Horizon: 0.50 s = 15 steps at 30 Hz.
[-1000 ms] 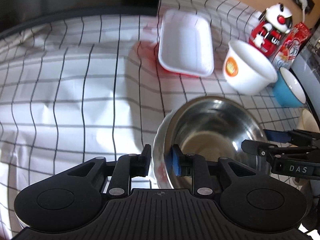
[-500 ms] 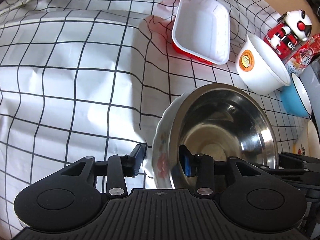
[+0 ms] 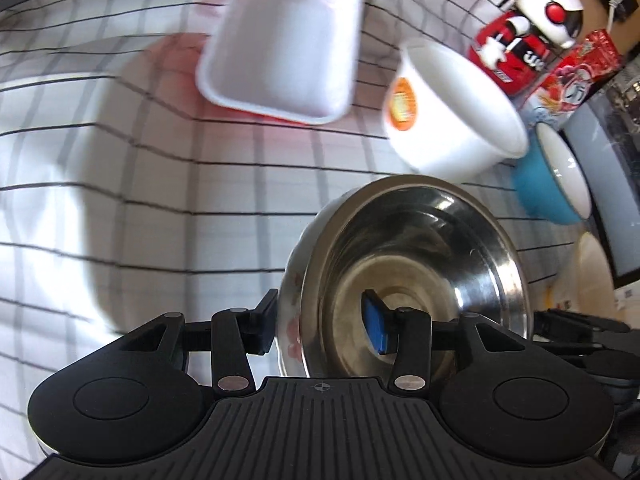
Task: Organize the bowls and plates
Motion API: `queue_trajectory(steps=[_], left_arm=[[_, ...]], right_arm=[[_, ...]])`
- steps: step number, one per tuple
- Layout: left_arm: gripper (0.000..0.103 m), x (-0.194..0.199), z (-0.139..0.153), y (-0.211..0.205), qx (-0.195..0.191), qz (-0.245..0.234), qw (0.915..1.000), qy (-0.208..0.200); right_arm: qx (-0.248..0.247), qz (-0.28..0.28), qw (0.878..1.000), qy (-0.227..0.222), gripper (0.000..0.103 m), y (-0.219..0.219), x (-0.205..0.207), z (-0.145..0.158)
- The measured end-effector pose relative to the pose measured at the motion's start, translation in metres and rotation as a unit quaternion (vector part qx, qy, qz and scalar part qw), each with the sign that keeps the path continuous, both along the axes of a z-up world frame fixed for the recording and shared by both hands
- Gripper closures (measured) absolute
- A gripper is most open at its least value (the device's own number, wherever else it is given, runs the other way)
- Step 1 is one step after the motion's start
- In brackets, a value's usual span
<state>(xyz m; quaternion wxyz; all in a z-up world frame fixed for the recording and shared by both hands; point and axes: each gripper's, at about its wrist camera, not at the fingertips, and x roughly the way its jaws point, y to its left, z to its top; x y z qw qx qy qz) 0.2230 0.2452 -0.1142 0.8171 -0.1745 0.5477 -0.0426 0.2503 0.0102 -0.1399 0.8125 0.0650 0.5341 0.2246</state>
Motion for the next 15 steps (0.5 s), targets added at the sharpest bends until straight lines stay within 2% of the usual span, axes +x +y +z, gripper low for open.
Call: queue_trajectory(steps=[6,12,15], left_arm=[[0.056,0.006,-0.001,-0.018,0.004,0.002,1.0,-0.004],[0.067,-0.003,-0.001,-0.01,-0.015,0.054,0.9984,-0.006],[0.069,-0.013,0.008,-0.006,-0.015,0.085,0.996,-0.024]], right_arm=[[-0.019,-0.001,1.0,-0.009,0.045,-0.016,0.008,-0.001],[-0.043,0.043,0.998,-0.032,0.043,-0.009,0.009,-0.002],[-0.047,0.055,0.996,-0.053,0.043,-0.009,0.008,0.003]])
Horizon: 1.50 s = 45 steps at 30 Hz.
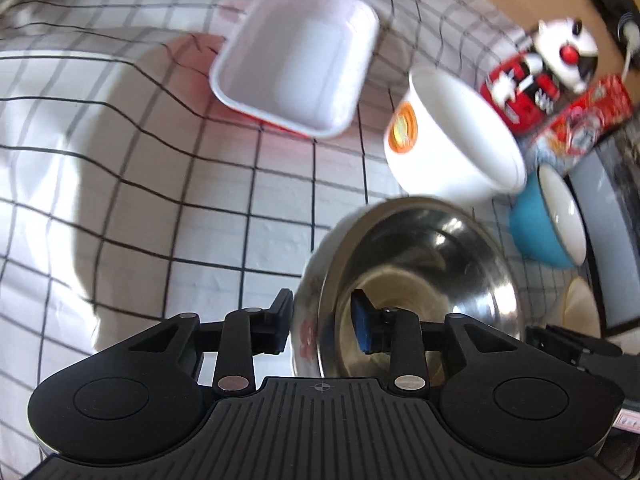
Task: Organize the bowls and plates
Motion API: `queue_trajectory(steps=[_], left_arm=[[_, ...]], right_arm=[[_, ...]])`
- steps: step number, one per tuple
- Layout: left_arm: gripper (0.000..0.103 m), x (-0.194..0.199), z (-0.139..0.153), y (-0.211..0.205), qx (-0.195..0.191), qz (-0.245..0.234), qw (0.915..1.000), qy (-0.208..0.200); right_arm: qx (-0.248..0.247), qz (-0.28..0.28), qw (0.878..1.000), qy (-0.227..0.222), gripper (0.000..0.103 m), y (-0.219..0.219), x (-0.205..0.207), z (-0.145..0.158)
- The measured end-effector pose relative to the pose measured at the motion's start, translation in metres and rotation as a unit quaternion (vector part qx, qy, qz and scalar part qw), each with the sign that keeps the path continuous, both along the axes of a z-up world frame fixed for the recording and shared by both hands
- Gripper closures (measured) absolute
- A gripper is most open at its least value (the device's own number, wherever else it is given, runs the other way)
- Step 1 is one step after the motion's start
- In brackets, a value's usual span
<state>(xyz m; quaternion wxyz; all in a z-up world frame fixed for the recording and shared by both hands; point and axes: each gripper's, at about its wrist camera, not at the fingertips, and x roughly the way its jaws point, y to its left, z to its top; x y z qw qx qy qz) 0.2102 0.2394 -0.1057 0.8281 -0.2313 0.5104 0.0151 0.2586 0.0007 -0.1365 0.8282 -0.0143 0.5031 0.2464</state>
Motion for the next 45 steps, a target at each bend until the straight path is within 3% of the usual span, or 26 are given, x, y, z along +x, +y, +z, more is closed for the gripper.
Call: queue_trajectory(steps=[4,8,12,15,18,20,25,28,32,34,37,41,45], left_arm=[[0.068,-0.012,0.027,-0.008,0.031,0.028,0.9986,-0.034],[0.068,-0.03,0.061,-0.018,0.058,0.07,0.9911,-0.098],[0.068,-0.046,0.078,-0.036,0.033,0.092,0.9831,-0.155],[0.071,-0.053,0.082,-0.055,0.02,0.077,0.9818,-0.172],[0.085,-0.054,0.087,-0.074,0.033,0.054,0.9791,-0.194],[0.085,-0.049,0.089,-0.084,0.028,0.031,0.977,-0.209],[0.089,-0.024,0.077,-0.108,-0.053,-0.047,0.9782,-0.195],[0.09,-0.006,0.069,-0.132,-0.052,-0.078,0.978,-0.186],[0.089,0.028,0.075,-0.166,-0.026,-0.131,0.9748,-0.178],[0.088,0.052,0.075,-0.176,-0.036,-0.156,0.9741,-0.159],[0.087,0.088,0.075,-0.186,-0.04,-0.144,0.9796,-0.134],[0.083,0.125,0.063,-0.199,0.004,-0.092,0.9926,-0.079],[0.082,0.146,0.044,-0.21,0.025,-0.081,0.9957,-0.038]], right_arm=[[0.005,0.02,0.997,-0.072,0.035,-0.01,-0.01,0.024],[0.028,0.021,0.989,-0.145,0.027,-0.034,-0.016,0.048],[0.036,0.02,0.979,-0.202,0.024,-0.067,-0.02,0.064],[0.03,0.015,0.977,-0.213,0.023,-0.091,-0.02,0.069],[0.023,-0.017,0.981,-0.193,0.023,-0.112,-0.017,0.067],[0.023,-0.042,0.982,-0.185,0.023,-0.125,-0.018,0.067],[-0.015,-0.119,0.981,-0.152,0.023,-0.158,-0.022,0.067],[-0.022,-0.155,0.979,-0.133,0.016,-0.182,-0.03,0.067],[0.007,-0.167,0.979,-0.113,0.016,-0.211,-0.026,0.079],[0.025,-0.175,0.979,-0.096,0.016,-0.221,-0.011,0.086],[0.031,-0.188,0.979,-0.07,0.016,-0.231,0.022,0.093],[0.01,-0.183,0.981,-0.069,0.016,-0.23,0.067,0.09],[0.019,-0.156,0.987,-0.044,0.023,-0.222,0.103,0.07]])
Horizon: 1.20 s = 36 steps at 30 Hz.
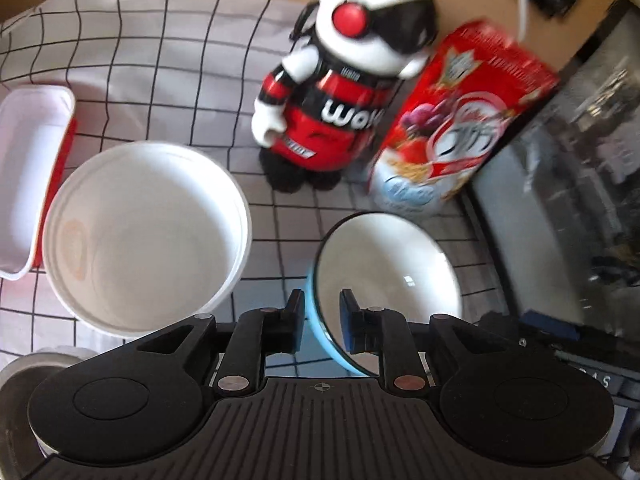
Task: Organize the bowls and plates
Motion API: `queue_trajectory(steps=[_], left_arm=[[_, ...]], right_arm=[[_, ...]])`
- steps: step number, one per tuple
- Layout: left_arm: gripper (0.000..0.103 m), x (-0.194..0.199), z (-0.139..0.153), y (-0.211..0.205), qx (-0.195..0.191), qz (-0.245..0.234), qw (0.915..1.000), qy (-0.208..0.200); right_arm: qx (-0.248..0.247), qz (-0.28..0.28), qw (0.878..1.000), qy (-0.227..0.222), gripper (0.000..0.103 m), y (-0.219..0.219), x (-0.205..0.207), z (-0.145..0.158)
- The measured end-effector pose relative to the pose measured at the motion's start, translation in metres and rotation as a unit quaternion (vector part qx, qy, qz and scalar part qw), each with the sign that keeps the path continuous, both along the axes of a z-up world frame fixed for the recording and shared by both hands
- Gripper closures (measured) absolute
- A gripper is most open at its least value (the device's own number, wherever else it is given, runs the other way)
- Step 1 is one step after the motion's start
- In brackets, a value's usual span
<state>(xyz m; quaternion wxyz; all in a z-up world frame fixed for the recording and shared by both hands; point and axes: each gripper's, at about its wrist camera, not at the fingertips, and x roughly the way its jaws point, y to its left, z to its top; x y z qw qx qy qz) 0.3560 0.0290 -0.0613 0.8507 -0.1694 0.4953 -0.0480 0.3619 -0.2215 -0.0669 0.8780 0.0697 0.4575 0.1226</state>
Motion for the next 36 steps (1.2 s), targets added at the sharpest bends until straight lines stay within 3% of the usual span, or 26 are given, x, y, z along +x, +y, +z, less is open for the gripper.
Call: queue_trajectory(steps=[10,14,17,23,30,36], left_arm=[[0.081,0.037,-0.041,-0.014,0.026,0.018,0.9974,0.064],[0.08,0.049,-0.057,-0.02,0.011,0.007,0.9973,0.072],[0.075,0.053,-0.065,-0.024,0.006,0.005,0.9974,0.072],[0.076,0.06,-0.077,-0.028,0.012,0.001,0.9972,0.074],[0.076,0.057,-0.072,-0.03,0.014,-0.016,0.9976,0.066],[0.075,0.044,-0.029,-0.032,0.019,-0.032,0.9988,0.034]], right_arm=[[0.012,0.063,0.997,0.033,0.039,0.013,0.065,-0.057],[0.026,0.093,0.994,0.052,0.048,0.018,0.076,-0.073],[0.036,0.113,0.99,0.069,0.06,0.023,0.08,-0.081],[0.043,0.123,0.988,0.083,0.063,0.027,0.084,-0.091],[0.034,0.121,0.989,0.077,0.063,0.027,0.083,-0.086],[0.049,0.116,0.991,0.049,0.063,0.019,0.069,-0.052]])
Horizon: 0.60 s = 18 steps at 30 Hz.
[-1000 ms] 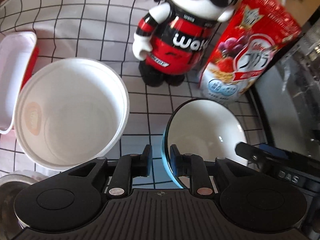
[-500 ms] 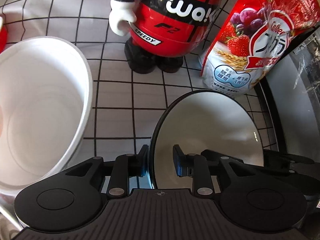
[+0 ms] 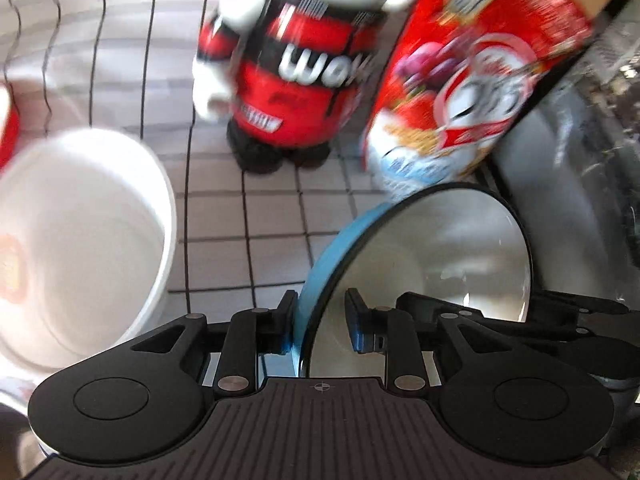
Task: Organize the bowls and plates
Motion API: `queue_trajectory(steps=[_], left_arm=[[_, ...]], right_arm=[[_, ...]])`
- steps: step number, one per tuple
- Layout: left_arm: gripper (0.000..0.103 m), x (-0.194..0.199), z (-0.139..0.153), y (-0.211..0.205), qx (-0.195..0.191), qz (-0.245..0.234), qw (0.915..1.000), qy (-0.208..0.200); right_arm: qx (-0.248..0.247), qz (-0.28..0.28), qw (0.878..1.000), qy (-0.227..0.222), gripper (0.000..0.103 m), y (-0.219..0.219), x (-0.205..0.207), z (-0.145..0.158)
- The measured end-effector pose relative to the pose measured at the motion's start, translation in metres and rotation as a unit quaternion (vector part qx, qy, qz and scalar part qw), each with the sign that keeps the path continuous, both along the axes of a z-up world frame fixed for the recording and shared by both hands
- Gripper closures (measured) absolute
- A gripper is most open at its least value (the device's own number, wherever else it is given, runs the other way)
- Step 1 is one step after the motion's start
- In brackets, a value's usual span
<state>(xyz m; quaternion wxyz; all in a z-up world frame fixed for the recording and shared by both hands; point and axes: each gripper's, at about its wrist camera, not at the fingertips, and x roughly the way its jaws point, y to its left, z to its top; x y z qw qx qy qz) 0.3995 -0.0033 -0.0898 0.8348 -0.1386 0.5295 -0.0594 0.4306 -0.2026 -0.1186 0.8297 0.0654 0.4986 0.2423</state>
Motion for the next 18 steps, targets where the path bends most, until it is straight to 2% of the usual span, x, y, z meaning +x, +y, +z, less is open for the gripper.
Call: queue_trajectory(steps=[5,10,13,18], left_arm=[[0.074,-0.017,0.044,-0.006,0.012,-0.026,0.9992,-0.026],[0.074,-0.047,0.066,-0.009,0.0,-0.049,0.9984,-0.03],[0.074,-0.072,0.063,-0.013,0.005,-0.067,0.9977,-0.013],[0.074,-0.106,0.03,-0.022,0.003,-0.092,0.9949,0.041]], right_arm=[[0.017,-0.008,0.999,-0.03,0.063,-0.01,-0.022,0.041],[0.021,0.006,0.999,-0.032,0.063,-0.02,-0.053,0.068],[0.018,0.022,1.0,-0.002,0.063,-0.022,-0.071,0.067],[-0.002,0.045,0.998,0.037,0.063,-0.023,-0.107,0.053]])
